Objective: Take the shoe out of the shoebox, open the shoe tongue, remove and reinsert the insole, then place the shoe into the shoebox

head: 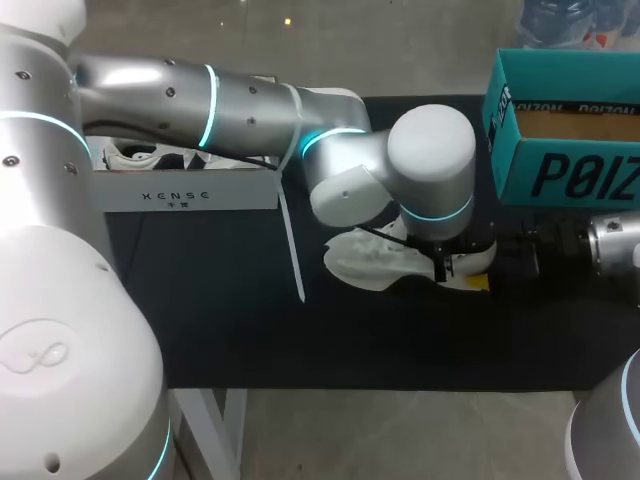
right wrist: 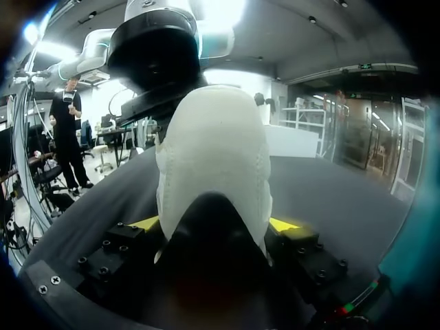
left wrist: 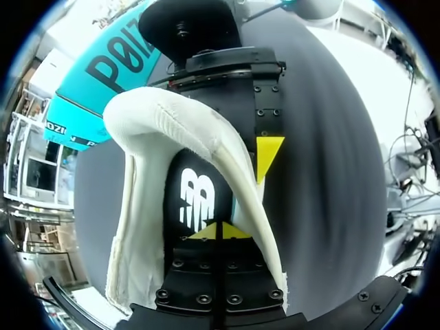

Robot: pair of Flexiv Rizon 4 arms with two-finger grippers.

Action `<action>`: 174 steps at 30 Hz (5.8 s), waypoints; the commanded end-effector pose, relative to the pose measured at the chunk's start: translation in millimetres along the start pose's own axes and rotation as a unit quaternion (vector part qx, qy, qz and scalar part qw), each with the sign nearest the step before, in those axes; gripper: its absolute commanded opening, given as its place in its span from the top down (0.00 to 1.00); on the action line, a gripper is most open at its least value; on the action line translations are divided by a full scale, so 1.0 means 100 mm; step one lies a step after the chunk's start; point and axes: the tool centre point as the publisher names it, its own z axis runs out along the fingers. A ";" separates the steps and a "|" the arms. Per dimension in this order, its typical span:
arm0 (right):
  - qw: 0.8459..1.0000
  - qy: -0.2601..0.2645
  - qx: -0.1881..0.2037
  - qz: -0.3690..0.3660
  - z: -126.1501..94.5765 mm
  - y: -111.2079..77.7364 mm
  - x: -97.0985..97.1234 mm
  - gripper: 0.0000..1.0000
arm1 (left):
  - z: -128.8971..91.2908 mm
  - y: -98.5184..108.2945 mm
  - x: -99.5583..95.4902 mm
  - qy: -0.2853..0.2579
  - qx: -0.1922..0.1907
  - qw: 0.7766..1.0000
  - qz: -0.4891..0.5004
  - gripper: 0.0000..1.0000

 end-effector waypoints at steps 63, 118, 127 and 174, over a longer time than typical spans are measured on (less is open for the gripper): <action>1.000 -0.001 0.001 0.000 0.02 -0.04 -0.02 1.00 | -0.37 -0.03 -0.10 0.078 -0.014 0.996 0.050 1.00; 1.000 -0.001 0.001 0.000 0.02 -0.04 -0.02 1.00 | 0.30 0.02 0.05 0.113 -0.038 0.992 0.045 0.61; 1.000 -0.001 0.001 0.000 0.02 -0.04 -0.02 1.00 | 0.57 0.02 0.14 0.099 -0.026 0.994 0.028 1.00; 1.000 -0.001 0.001 0.000 0.02 -0.04 -0.02 1.00 | -0.38 -0.01 -0.13 0.004 0.015 1.000 0.026 1.00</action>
